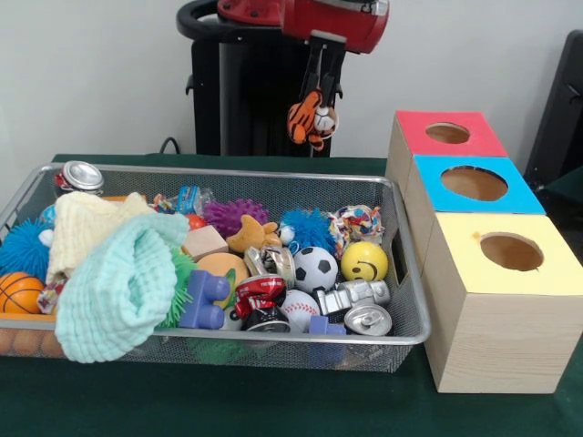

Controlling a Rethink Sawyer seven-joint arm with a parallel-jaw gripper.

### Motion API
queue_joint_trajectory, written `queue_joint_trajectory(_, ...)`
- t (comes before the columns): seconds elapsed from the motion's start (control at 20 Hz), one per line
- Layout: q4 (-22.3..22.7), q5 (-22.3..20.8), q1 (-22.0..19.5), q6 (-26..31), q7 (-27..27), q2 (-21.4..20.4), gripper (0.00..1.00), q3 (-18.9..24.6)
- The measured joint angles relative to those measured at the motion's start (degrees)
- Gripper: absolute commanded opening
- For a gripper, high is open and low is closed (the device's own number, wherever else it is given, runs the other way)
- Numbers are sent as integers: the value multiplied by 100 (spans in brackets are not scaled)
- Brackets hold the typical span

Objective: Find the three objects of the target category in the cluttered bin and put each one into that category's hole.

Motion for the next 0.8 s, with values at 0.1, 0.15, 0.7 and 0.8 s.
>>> queue_joint_trajectory(0.1, 1, 0, -1, 24, 0, -24, 0, 0)
queue_joint_trajectory(0.15, 0, -1, 0, 40, 0, -35, 0, 0)
queue_joint_trajectory(0.7, -27, -26, 1, 282, 0, -91, 0, -1)
queue_joint_trajectory(0.8, -27, -32, 11, 282, 0, -88, 0, -1)
